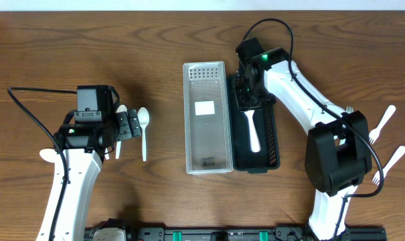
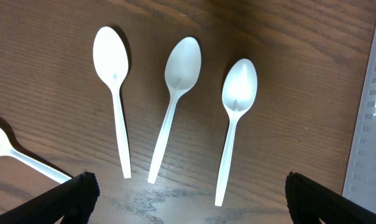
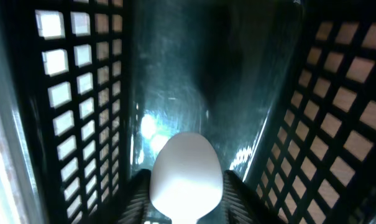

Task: Pack container
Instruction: 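Carry the spoon with the right gripper into the black basket and release, then move the right gripper to the nearest white fork and grasp it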

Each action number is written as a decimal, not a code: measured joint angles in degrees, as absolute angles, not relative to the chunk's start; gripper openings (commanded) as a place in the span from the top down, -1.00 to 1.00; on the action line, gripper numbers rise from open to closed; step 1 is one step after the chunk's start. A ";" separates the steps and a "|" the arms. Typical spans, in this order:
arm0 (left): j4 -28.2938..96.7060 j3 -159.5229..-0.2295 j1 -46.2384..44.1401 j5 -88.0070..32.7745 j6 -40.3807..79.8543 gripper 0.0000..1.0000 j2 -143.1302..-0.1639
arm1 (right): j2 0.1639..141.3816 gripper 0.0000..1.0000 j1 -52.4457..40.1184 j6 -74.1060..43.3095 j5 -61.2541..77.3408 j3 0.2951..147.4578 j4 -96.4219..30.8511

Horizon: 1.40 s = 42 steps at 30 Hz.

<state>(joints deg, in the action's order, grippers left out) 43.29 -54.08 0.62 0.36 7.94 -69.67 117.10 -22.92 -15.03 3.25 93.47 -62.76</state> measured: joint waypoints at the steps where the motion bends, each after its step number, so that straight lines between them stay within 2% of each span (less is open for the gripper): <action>1: 43.29 -54.08 0.62 0.36 7.94 -0.96 -69.67 | 117.03 0.03 -22.92 -15.11 3.25 93.49 -62.70; 8: 43.31 -54.08 0.62 0.36 7.94 -0.96 -69.67 | 117.03 -0.18 -22.57 -14.92 3.27 97.23 -66.76; 9: 43.31 -54.11 0.62 0.36 7.94 -0.96 -69.67 | 116.99 -0.63 -22.20 -14.83 3.25 99.83 -68.60; 10: 43.33 -54.11 0.62 0.36 7.94 -0.96 -69.67 | 116.86 -0.99 -21.74 -15.05 3.20 101.93 -69.54; 15: 43.31 -54.11 0.62 0.36 7.94 -0.96 -69.67 | 112.60 -0.99 -15.00 -14.68 2.94 111.98 -73.45; 19: 43.31 -54.11 0.62 0.36 7.94 -0.96 -69.67 | 107.15 -0.98 -4.01 -14.63 2.66 114.72 -75.79; 23: 43.31 -54.11 0.62 0.36 7.94 -0.96 -69.67 | 106.15 -0.98 7.33 -13.28 1.63 113.67 -77.03; 27: 43.29 -54.11 0.62 0.38 7.94 -0.96 -69.65 | 107.83 -0.98 14.17 -11.99 1.32 106.89 -72.73; 35: 43.29 -54.11 0.62 0.36 7.94 -0.96 -69.67 | 113.32 -0.99 19.07 -9.85 0.21 89.21 -60.23; 42: 43.29 -54.11 0.62 0.36 7.94 -0.96 -69.65 | 114.08 -0.99 19.11 -7.53 -1.34 83.02 -52.86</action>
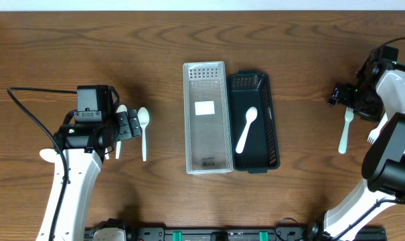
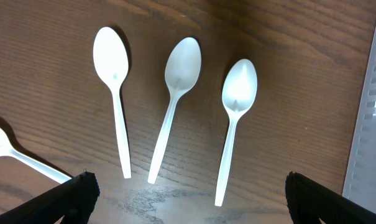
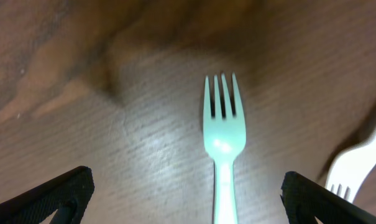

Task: Pack container
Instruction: 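Move the right gripper to the nearest white fork and grasp it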

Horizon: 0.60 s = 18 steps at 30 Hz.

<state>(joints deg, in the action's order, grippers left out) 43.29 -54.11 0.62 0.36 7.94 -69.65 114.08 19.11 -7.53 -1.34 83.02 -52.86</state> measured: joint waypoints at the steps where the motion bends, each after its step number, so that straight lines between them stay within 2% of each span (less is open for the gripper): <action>1: 43.29 -54.11 0.62 0.36 7.94 -0.96 -69.67 | 114.08 -0.98 19.11 -7.14 -1.41 82.61 -52.25; 18: 43.31 -54.11 0.62 0.38 7.94 -0.96 -69.65 | 118.61 -0.96 20.01 -2.24 -0.86 80.51 -49.28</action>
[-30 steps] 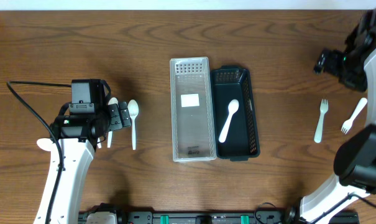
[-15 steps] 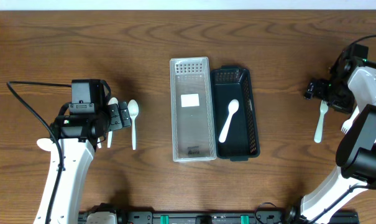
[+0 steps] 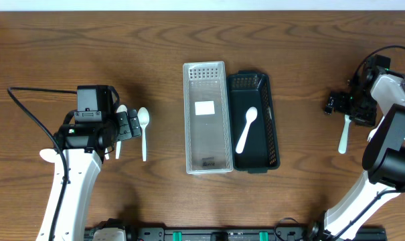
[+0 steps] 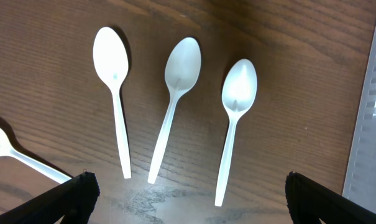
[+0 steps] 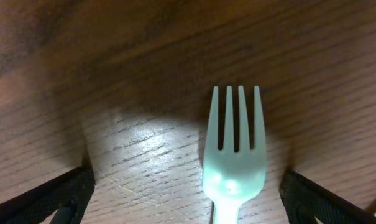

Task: Pack container
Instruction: 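Move the right gripper to the nearest white fork and grasp it, then carry the fork with the right gripper into the black basket and release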

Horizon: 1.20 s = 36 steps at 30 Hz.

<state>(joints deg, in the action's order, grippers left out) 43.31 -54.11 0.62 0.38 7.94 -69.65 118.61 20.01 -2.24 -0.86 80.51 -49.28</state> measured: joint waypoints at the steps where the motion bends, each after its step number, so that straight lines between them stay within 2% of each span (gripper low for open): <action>1: 43.29 -54.11 0.62 0.36 7.94 -0.96 -69.67 | 118.61 -0.92 20.08 -2.24 -0.84 80.51 -49.30; 7: 43.31 -54.11 0.62 0.36 7.94 -0.96 -69.65 | 118.63 -0.34 20.10 -1.76 -0.86 80.51 -49.41; 13: 43.31 -54.11 0.62 0.36 7.94 -0.96 -69.67 | 118.63 -0.04 20.10 -1.65 -0.97 80.51 -49.36; 16: 43.31 -54.11 0.62 0.36 7.94 -0.96 -69.67 | 118.63 0.28 20.10 -1.67 -0.97 80.51 -48.97; 19: 43.29 -54.11 0.62 0.36 7.94 -0.96 -69.65 | 118.63 0.50 20.10 -1.30 -1.06 80.51 -48.51; 24: 43.29 -54.11 0.62 0.38 7.94 -0.96 -69.67 | 118.63 0.56 20.10 -1.41 -1.08 80.51 -48.21; 29: 43.31 -54.11 0.62 0.36 7.94 -0.96 -69.67 | 118.63 0.77 20.10 -1.41 -1.08 80.53 -48.16; 31: 43.31 -54.11 0.62 0.36 7.94 -0.96 -69.67 | 118.63 0.98 20.10 -1.41 -1.08 80.51 -48.16; 36: 43.31 -54.11 0.62 0.36 7.94 -0.96 -69.65 | 118.63 0.97 20.08 -1.43 -1.06 80.62 -48.66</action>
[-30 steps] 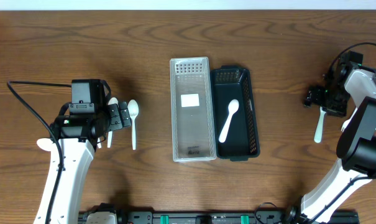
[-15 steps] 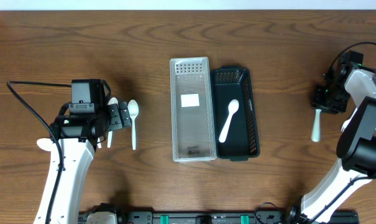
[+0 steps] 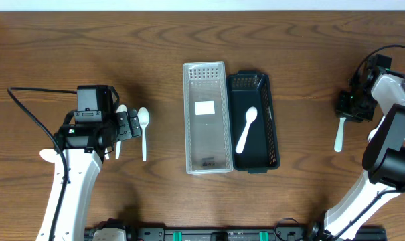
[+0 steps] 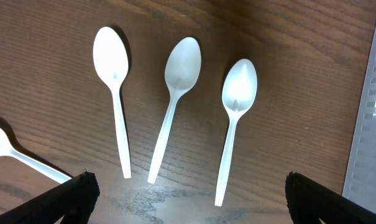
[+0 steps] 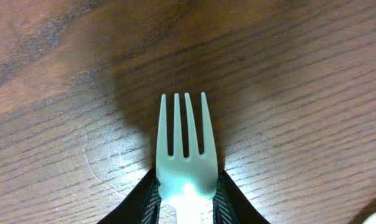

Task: Pack container
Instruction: 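Carry the fork with the right gripper into the black basket and release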

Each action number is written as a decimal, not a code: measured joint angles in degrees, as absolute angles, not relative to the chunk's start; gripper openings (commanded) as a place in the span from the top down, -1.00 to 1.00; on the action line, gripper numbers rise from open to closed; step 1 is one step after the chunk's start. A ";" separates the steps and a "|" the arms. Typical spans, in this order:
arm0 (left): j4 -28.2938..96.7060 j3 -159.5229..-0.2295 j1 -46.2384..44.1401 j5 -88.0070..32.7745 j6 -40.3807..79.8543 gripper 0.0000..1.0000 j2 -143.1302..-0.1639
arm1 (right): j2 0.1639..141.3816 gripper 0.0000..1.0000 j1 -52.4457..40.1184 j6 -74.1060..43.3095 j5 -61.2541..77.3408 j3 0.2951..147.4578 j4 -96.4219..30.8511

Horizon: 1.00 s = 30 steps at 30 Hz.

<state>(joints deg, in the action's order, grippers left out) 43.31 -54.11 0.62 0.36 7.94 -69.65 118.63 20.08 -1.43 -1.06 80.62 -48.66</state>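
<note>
A clear tray [image 3: 206,144] and a black basket [image 3: 264,148] stand side by side mid-table. One white spoon [image 3: 246,129] lies in the basket. At the far right my right gripper [image 3: 349,105] is shut on a white fork [image 3: 338,136]; in the wrist view the fork [image 5: 184,143] sits with its neck between the jaws of the right gripper [image 5: 184,202], tines pointing away, on the wood. My left gripper [image 4: 188,202] hangs open above three white spoons [image 4: 179,93] lying side by side on the table, touching none.
A fourth spoon [image 4: 7,152] lies at the left edge of the left wrist view. The clear tray's wall [image 4: 371,112] shows at that view's right edge. The right arm [image 3: 389,134] covers the table's right edge.
My right gripper was open with its fingers on either side of the fork's neck; now it is shut on the fork. The left arm and its spoons have not changed.
My right gripper was inside the black basket, shut on a spoon. Then the spoon lay loose in the basket and the gripper was open over a fork at the far right. It was then lower around the fork, and now grips it. The left arm stayed still.
</note>
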 measured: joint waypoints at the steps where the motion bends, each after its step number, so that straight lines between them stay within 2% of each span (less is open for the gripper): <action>1: 43.31 -54.11 0.62 0.36 7.97 -0.96 -69.67 | 118.63 0.97 20.01 -1.48 -1.06 80.68 -49.47; 8: 43.29 -54.11 0.62 0.36 7.94 -0.96 -69.67 | 116.49 0.99 16.36 -2.87 -1.26 84.09 -57.71; 19: 43.31 -54.11 0.62 0.36 7.94 -0.96 -69.67 | 97.91 0.96 -6.02 -9.08 2.37 93.91 -64.64; 23: 43.31 -54.11 0.62 0.36 7.94 -0.96 -69.67 | 98.61 0.96 -14.15 -12.53 3.70 93.76 -64.62; 28: 43.29 -54.11 0.62 0.36 7.94 -0.96 -69.67 | 103.68 0.92 -19.00 -15.14 4.34 91.18 -61.36; 30: 43.31 -54.11 0.62 0.38 7.94 -0.96 -69.67 | 106.98 0.79 -20.05 -15.77 4.29 89.32 -59.24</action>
